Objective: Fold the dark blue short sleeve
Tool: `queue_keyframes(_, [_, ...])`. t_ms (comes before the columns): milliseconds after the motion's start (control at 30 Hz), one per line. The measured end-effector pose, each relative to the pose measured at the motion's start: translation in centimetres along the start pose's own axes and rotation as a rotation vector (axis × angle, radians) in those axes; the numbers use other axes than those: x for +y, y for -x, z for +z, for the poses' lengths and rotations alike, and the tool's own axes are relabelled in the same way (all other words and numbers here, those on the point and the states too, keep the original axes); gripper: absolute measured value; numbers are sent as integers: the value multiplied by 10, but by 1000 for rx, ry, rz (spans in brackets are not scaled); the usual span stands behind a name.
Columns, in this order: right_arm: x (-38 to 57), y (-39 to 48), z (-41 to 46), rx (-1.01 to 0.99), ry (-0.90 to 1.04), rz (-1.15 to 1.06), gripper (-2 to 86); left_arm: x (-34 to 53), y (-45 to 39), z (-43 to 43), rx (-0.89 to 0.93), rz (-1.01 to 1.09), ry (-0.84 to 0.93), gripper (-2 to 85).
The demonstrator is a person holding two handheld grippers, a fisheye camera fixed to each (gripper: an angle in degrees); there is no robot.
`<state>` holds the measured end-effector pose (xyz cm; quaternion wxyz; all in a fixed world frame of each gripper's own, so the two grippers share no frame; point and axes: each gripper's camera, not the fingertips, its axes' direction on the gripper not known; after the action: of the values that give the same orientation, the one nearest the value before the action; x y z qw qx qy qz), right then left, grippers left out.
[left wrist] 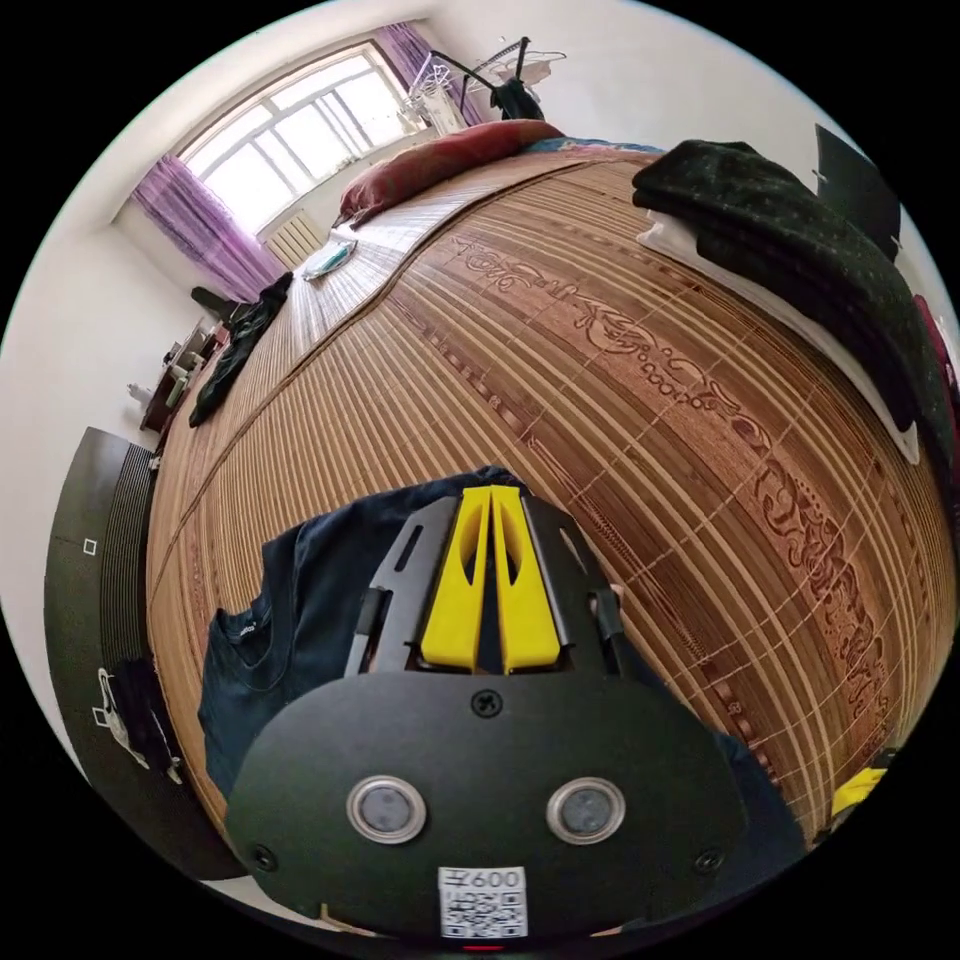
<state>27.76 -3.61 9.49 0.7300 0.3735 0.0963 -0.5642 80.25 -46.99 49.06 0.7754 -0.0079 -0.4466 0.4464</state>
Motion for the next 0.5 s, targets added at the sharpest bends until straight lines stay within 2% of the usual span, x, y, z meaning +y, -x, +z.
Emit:
queue_keyframes(67, [0,2,0,3,-1,-6,-8,2,10,-7,51,-41,-11,8])
queue_keyframes(167, [-1,1,1,-1,0,-1,-8,13,24,-26,68,-142,-130,8])
queue_keyframes(367, [-2,4,3,6,4,-4,-8,8,9,1,91,-101,-25,7])
queue_keyframes(500, [-3,6,4,9,9,-13,-8,12,7,7,100,-118,-56,7])
